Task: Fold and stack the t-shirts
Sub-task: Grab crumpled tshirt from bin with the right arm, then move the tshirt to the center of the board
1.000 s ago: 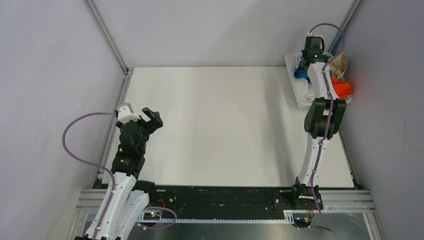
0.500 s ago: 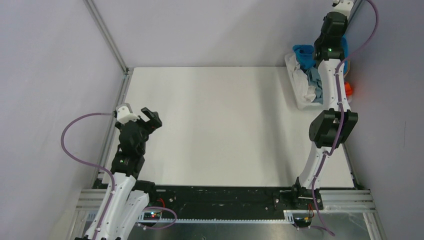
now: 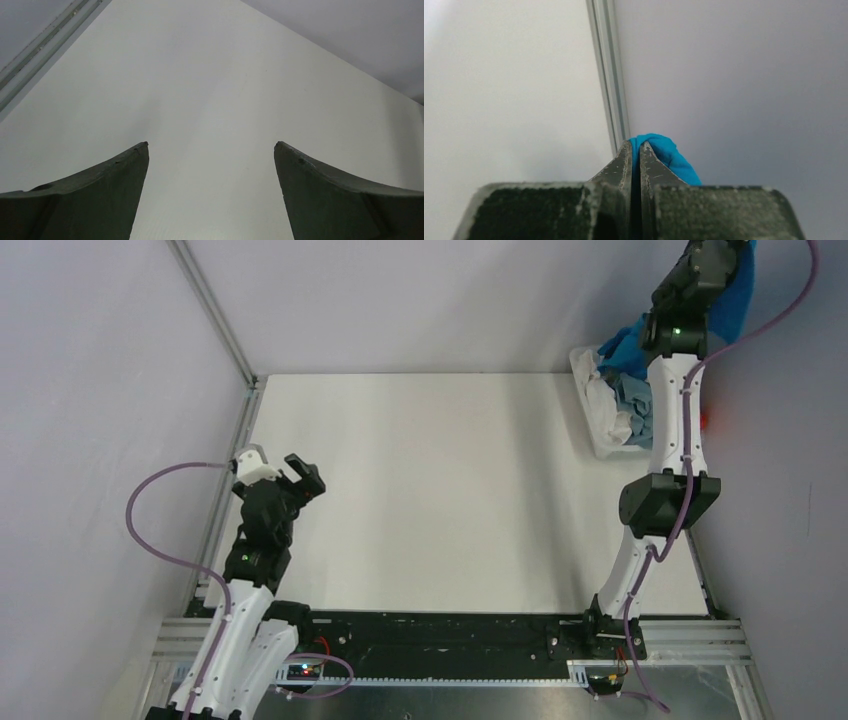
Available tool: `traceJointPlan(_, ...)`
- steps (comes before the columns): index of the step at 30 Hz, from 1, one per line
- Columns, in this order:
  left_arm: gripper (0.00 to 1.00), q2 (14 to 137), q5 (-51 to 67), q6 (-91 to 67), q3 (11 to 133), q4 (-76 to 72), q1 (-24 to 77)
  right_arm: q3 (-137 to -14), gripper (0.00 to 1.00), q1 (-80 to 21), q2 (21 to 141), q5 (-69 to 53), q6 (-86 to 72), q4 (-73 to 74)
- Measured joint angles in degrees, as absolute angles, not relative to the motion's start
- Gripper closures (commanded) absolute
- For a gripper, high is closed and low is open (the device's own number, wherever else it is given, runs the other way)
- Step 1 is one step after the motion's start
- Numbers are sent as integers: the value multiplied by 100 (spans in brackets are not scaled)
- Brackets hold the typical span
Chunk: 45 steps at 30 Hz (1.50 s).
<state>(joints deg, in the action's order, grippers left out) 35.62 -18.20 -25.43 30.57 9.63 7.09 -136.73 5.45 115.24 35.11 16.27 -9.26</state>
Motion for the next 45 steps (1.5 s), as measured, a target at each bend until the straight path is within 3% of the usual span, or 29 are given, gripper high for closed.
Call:
traceJointPlan(13,2,3750,-1778,-2543,3162,998,709,-13972,100,366,10761,1319,49,-1059)
traceJointPlan(25,2,3441,-1741,-2543,3164,1004,709,-14016,100,-1730,9579,-150,-255,-961)
traceJointPlan(31,2,3232,-1656,-2665,3164,1009,709,-13192,100,-2738,9122,-558,-683,-727)
traceJointPlan(38,2,2945,-1831,-3297,3181,1177,709,-9542,100,-3002,7686,-587,-1533,-434)
traceJointPlan(42,2,2759,-1686,-3638,3011,1214,709,-6807,100,-2403,6569,-569,-2412,-95)
traceJointPlan(45,2,2803,-1369,-3863,2724,1249,709,-5251,100,-1699,6427,-502,-2856,95)
